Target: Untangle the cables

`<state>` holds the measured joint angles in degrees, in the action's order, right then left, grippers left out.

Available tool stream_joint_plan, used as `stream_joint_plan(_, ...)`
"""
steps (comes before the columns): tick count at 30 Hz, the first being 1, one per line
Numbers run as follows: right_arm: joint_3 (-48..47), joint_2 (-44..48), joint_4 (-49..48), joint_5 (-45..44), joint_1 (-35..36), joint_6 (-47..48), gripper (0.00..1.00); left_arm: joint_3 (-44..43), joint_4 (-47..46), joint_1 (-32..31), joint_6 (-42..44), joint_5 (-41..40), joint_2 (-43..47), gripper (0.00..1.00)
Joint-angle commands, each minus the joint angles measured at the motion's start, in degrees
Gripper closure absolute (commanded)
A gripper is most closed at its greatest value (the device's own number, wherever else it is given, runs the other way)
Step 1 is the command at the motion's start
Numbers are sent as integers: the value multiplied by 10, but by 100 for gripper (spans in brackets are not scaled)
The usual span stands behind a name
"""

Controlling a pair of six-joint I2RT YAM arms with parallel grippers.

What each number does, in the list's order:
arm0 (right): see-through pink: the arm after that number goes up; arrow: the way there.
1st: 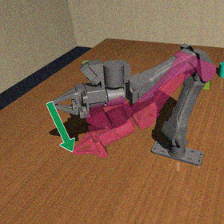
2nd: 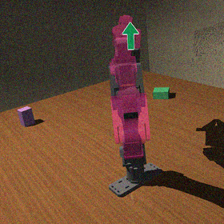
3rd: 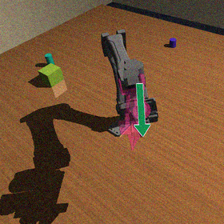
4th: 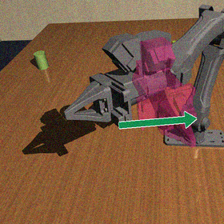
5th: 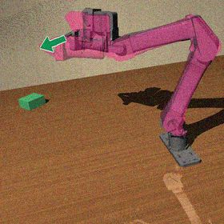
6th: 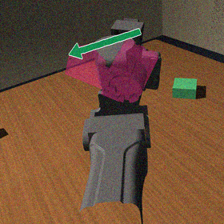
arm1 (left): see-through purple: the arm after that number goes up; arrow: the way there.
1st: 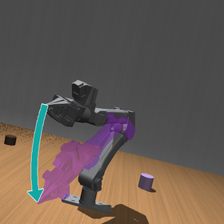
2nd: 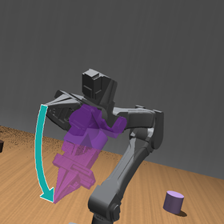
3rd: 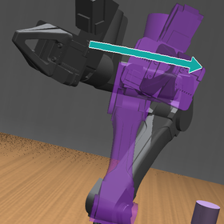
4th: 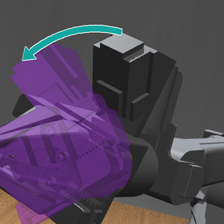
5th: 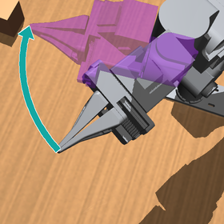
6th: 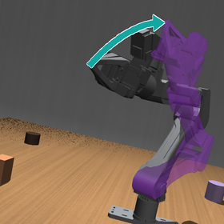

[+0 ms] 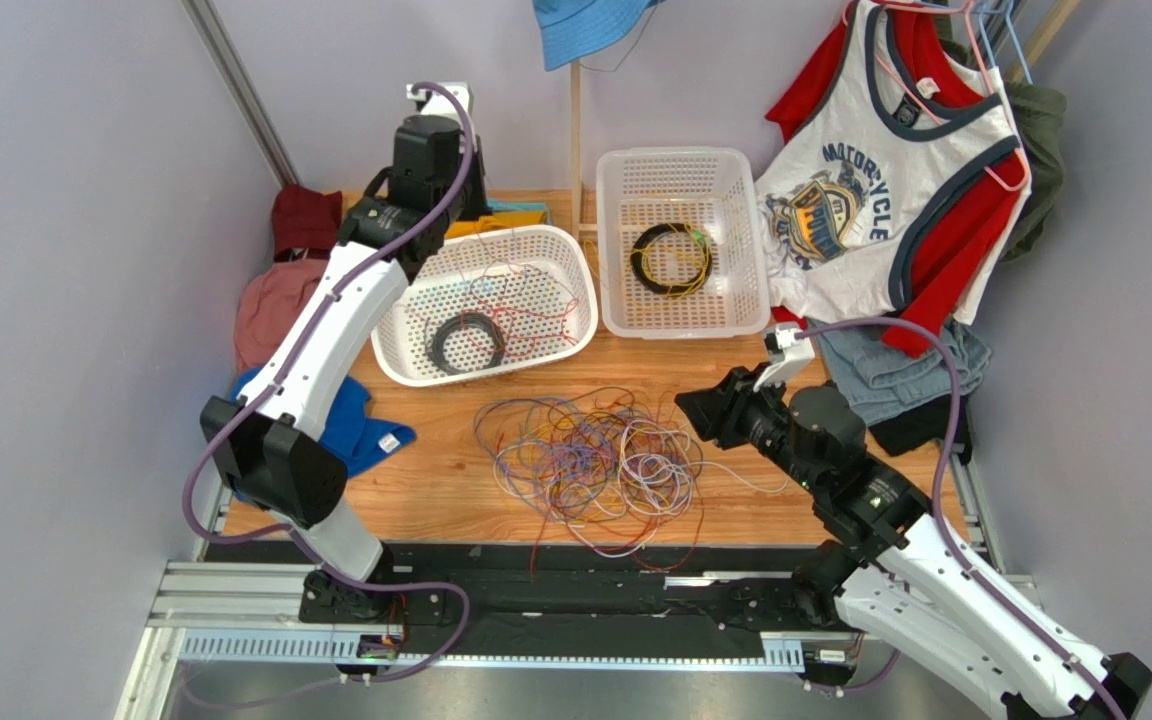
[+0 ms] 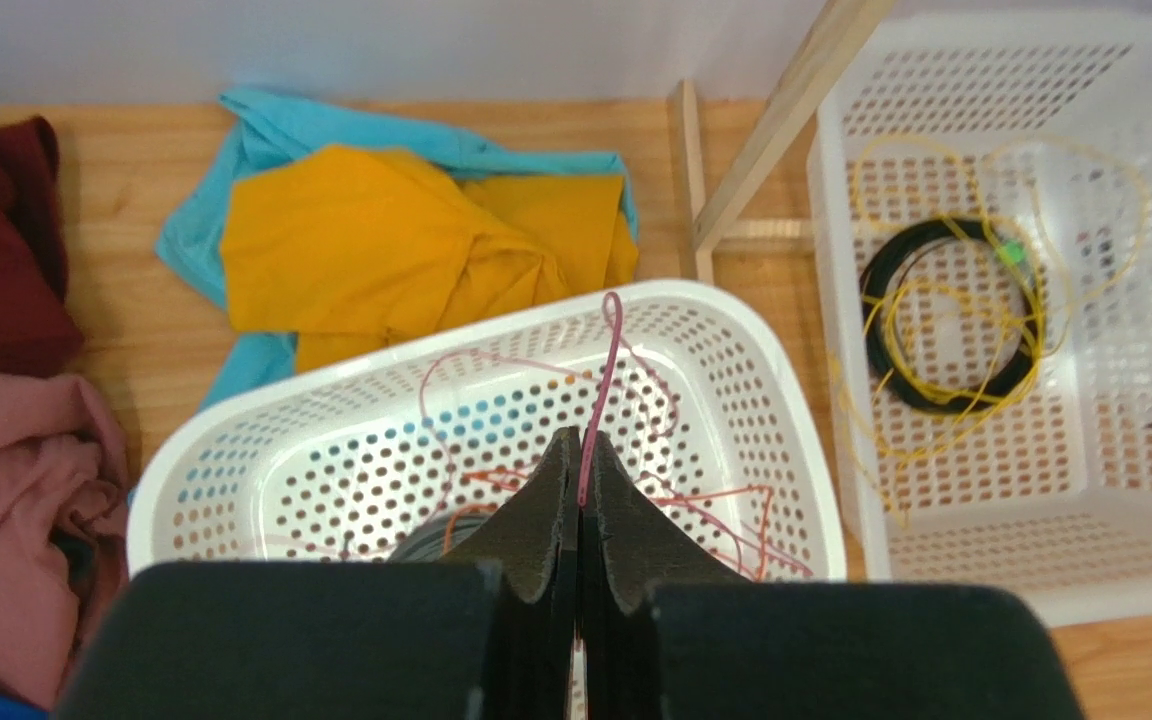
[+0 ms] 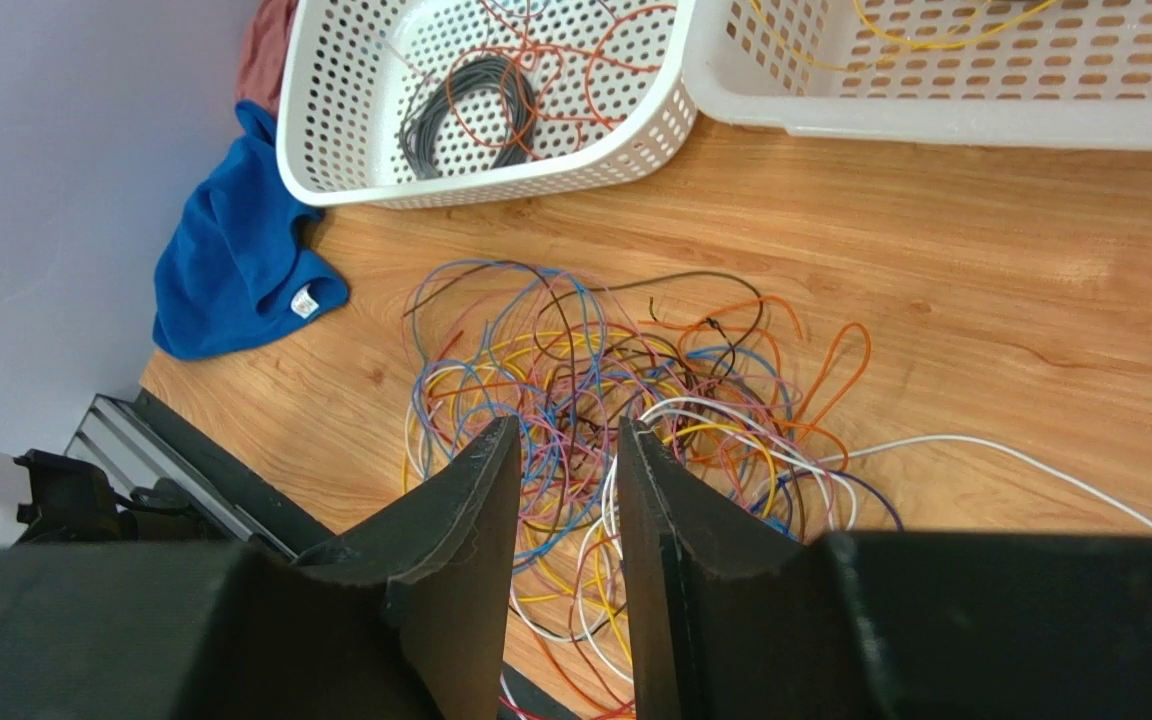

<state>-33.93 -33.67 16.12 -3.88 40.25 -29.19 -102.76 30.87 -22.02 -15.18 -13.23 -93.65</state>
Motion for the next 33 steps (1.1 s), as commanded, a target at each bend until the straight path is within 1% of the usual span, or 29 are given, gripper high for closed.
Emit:
stream_joint_plan(1, -1, 3, -43, 7, 0, -8, 67, 14, -29, 6, -24, 16, -1, 87)
stream_joint_plan(2, -3, 4, -41, 6, 0, -7, 67, 12, -14, 7, -25, 10, -1, 69)
stream_joint_plan(3, -3, 9, -38, 5, 0, -5, 67, 5, -4, 9, -26, 6, 0, 44)
stream_joint_plan(4, -4, 11, -36, 3, 0, -5, 67, 1, 5, 9, -27, -1, 5, 30)
stream_joint_plan(5, -5, 13, -34, 0, 0, -4, 67, -3, 23, 9, -27, -14, 10, 11)
stream_joint_plan(6, -8, 15, -29, -2, 0, -3, 67, -9, 30, 9, -27, -16, 17, 1)
stream_joint_plan(8, -10, 21, -24, -7, 0, -1, 67, -3, 42, 9, -33, -18, 50, 1)
stream_joint_plan(11, -6, 23, -21, -11, 1, -3, 67, 41, 29, 9, -49, -6, 117, 1)
stream_joint_plan(12, -2, 22, -20, -11, 1, -3, 67, 70, 26, 9, -55, 4, 136, 1)
stream_joint_plan(14, 5, 17, -21, -20, 0, -10, 66, 116, -6, 1, -78, 58, 194, 1)
stream_joint_plan(15, 11, 14, -21, -23, 0, -14, 65, 176, -24, -9, -88, 78, 216, 1)
stream_joint_plan(16, 19, 12, -22, -27, 0, -17, 65, 206, -54, -23, -103, 98, 250, 1)
stream_joint_plan(17, 25, 7, -23, -26, 0, -23, 64, 236, -65, -62, -110, 97, 264, 1)
stream_joint_plan(18, 29, 5, -21, -25, 0, -26, 64, 297, -77, -85, -119, 91, 287, 1)
stream_joint_plan(19, 37, 5, -21, -18, -1, -30, 64, 329, -104, -107, -131, 89, 295, 1)
stream_joint_plan(20, 40, 5, -16, -16, 0, -32, 64, 361, -119, -153, -141, 83, 302, 1)
stream_joint_plan(21, 44, 10, -14, -15, 1, -37, 64, 425, -136, -173, -151, 78, 306, 1)
stream_joint_plan(22, 47, 14, -9, -14, 1, -39, 65, 454, -168, -193, -173, 63, 315, 1)
stream_joint_plan(23, 54, 19, -5, -15, 0, -39, 65, 501, -179, -223, -183, 56, 317, 1)
stream_joint_plan(25, 57, 37, 1, -20, 1, -42, 65, 533, -198, -241, -204, 45, 315, 1)
stream_joint_plan(26, 61, 42, 7, -23, 0, -42, 65, 562, -209, -252, -209, 51, 312, 1)
stream_joint_plan(29, 67, 59, 18, -28, 1, -42, 66, 598, -237, -280, -227, 60, 301, 3)
stream_joint_plan(31, 72, 63, 22, -36, 1, -45, 66, 609, -259, -307, -232, 53, 291, 4)
stream_joint_plan(33, 83, 61, 17, -40, 1, -48, 66, 620, -275, -320, -235, 50, 273, 4)
